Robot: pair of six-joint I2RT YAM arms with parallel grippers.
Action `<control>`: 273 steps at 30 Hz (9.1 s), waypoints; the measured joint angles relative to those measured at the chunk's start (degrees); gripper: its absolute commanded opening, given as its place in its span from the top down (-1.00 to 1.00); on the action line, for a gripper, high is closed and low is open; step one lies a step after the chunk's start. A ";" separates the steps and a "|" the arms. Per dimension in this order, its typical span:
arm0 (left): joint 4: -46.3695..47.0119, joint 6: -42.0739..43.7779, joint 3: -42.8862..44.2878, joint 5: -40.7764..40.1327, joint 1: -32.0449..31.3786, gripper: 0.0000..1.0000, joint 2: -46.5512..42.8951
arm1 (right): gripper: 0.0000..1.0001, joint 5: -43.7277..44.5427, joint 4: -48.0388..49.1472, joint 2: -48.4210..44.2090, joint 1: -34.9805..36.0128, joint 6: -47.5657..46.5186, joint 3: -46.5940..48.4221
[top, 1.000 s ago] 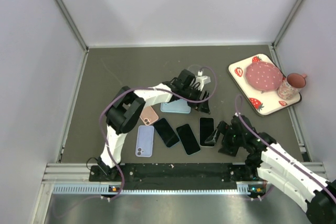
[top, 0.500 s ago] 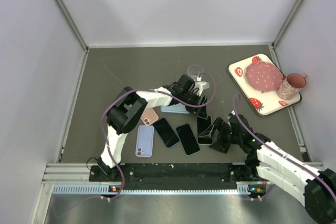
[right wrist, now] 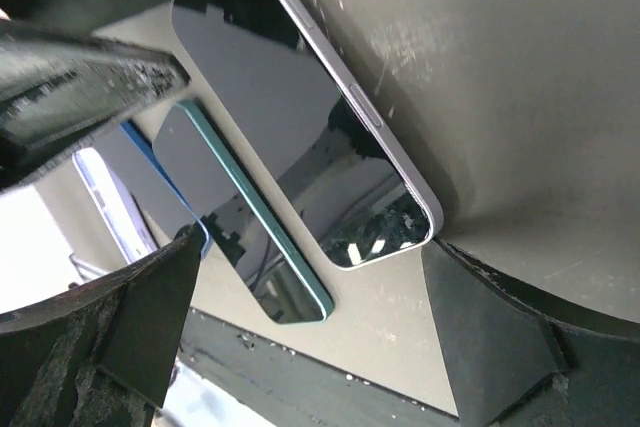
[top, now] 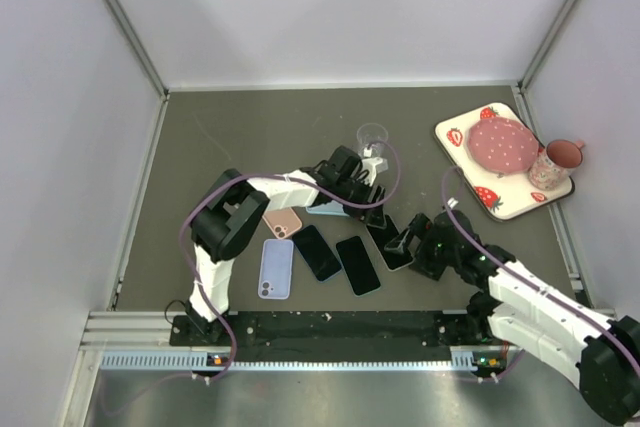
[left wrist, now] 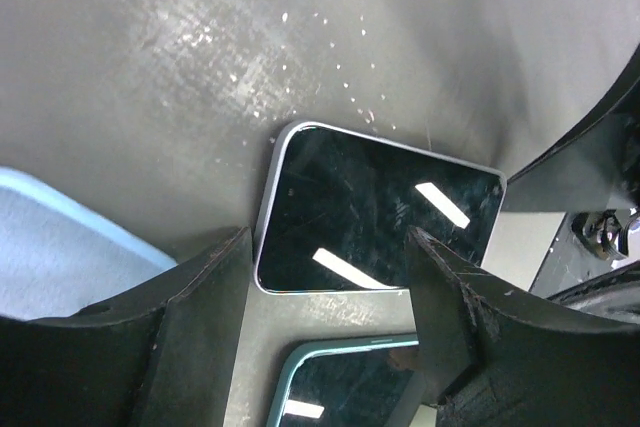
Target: Put the phone into the phone case
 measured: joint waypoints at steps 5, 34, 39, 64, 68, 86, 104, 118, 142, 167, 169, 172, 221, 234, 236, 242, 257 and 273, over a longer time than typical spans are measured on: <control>1.05 -1.33 -2.97 -1.75 0.37 -0.33 -2.21 | -0.86 3.23 -3.17 3.78 -1.11 -4.59 5.95; 9.33 -11.54 -17.00 -6.49 -0.96 -0.43 -13.79 | -0.93 4.76 -3.85 15.65 -9.81 -22.25 16.68; 9.20 -11.21 -17.00 -9.01 -0.04 -0.43 -15.43 | -0.88 5.22 -5.25 12.96 -11.15 -23.54 17.07; 20.72 -15.98 -20.33 0.48 3.17 -0.26 -10.12 | -0.74 -1.07 -3.85 7.02 -11.21 -18.71 5.20; 21.92 -16.81 -20.39 1.16 3.17 -0.23 -7.98 | -0.68 -1.51 -1.44 8.37 -11.21 -18.29 5.05; 31.93 -19.63 -20.44 3.10 4.26 -0.03 -3.87 | -0.59 -3.17 5.79 11.30 -11.54 -18.08 3.69; 32.13 -17.86 -19.93 3.41 3.91 0.11 -3.78 | -0.62 -3.87 6.56 10.64 -11.89 -17.79 3.19; 41.13 -23.23 -21.79 13.05 -0.66 0.38 -3.91 | -0.61 -4.52 6.51 7.13 -11.85 -16.98 1.36; 32.54 -20.79 -22.40 12.37 -0.74 1.00 -8.70 | -0.81 -5.25 1.55 1.25 -11.85 -20.44 4.52; 30.45 -23.93 -37.79 18.36 21.88 1.00 -38.93 | -0.97 -21.07 15.58 -3.26 -11.85 -24.24 16.06; 31.61 -25.18 -38.93 20.04 23.50 1.00 -41.18 | -0.97 -23.63 19.23 -0.87 -11.85 -22.93 16.04; 33.86 -27.21 -40.92 22.82 25.83 1.00 -44.92 | -0.97 -26.58 24.50 2.47 -11.74 -20.92 16.02; 56.50 -47.08 -46.36 34.97 31.30 1.00 -48.30 | 1.00 -36.50 73.42 33.90 -0.44 0.50 17.05; 52.24 -43.06 -46.31 34.64 31.28 -0.27 -48.28 | 1.00 -33.55 57.53 27.74 0.28 -8.96 18.36; 48.70 -40.63 -46.03 33.94 31.30 -0.37 -48.87 | 1.00 -32.39 51.76 26.88 0.28 -11.93 19.50; 29.68 -27.56 -41.99 28.24 31.28 -0.45 -52.96 | 1.00 -26.88 33.24 21.68 0.70 -22.16 24.92; -0.04 -9.53 -32.63 1.70 31.10 -0.36 -51.58 | 1.00 -23.12 15.10 14.19 -10.14 -30.64 19.58; -6.58 -6.45 -16.04 -22.51 17.31 0.13 -25.29 | 1.00 -22.03 6.82 10.62 -11.21 -32.52 19.04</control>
